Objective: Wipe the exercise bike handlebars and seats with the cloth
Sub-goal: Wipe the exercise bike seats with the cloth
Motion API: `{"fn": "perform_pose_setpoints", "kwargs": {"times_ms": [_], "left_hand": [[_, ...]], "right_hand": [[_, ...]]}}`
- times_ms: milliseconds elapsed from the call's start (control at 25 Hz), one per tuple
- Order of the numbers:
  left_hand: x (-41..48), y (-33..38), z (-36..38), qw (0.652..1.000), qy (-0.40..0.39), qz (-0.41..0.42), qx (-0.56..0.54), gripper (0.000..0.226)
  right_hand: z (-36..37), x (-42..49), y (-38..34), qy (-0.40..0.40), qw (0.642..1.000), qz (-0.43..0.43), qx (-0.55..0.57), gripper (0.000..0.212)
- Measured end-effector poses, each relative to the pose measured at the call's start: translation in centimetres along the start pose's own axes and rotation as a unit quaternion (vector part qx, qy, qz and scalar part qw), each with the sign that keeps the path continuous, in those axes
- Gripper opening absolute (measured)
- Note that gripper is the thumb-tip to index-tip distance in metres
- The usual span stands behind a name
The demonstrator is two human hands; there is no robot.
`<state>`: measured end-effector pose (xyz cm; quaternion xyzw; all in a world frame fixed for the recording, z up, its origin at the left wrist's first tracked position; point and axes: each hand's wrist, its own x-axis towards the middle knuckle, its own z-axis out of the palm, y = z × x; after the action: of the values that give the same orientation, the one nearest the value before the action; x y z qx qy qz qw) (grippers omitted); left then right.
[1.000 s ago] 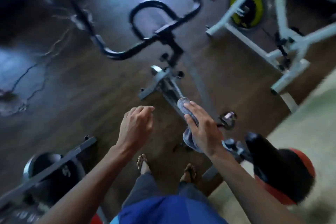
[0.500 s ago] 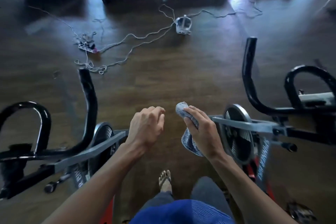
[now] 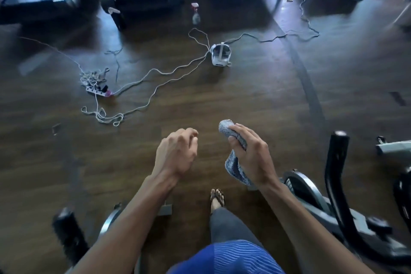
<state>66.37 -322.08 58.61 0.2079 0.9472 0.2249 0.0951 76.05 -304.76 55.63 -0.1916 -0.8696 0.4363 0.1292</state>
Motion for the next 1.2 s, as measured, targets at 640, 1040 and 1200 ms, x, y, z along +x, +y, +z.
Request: {"fn": "perform_pose_setpoints", "kwargs": {"times_ms": [640, 1040, 1200], "left_hand": [[43.4, 10.8, 4.5, 0.966, -0.155, 0.2, 0.051, 0.023], [59.2, 37.2, 17.9, 0.809, -0.308, 0.481, 0.138, 0.024], [58.4, 51.7, 26.1, 0.752, -0.334, 0.551, 0.14, 0.024]], "right_hand": [[-4.9, 32.5, 9.0, 0.181, 0.958, 0.219, 0.038, 0.031], [-18.8, 38.8, 21.6, 0.464, 0.801, 0.376, 0.05, 0.029], [-27.1, 38.3, 29.4, 0.519, 0.741, 0.417, 0.083, 0.029]]}}
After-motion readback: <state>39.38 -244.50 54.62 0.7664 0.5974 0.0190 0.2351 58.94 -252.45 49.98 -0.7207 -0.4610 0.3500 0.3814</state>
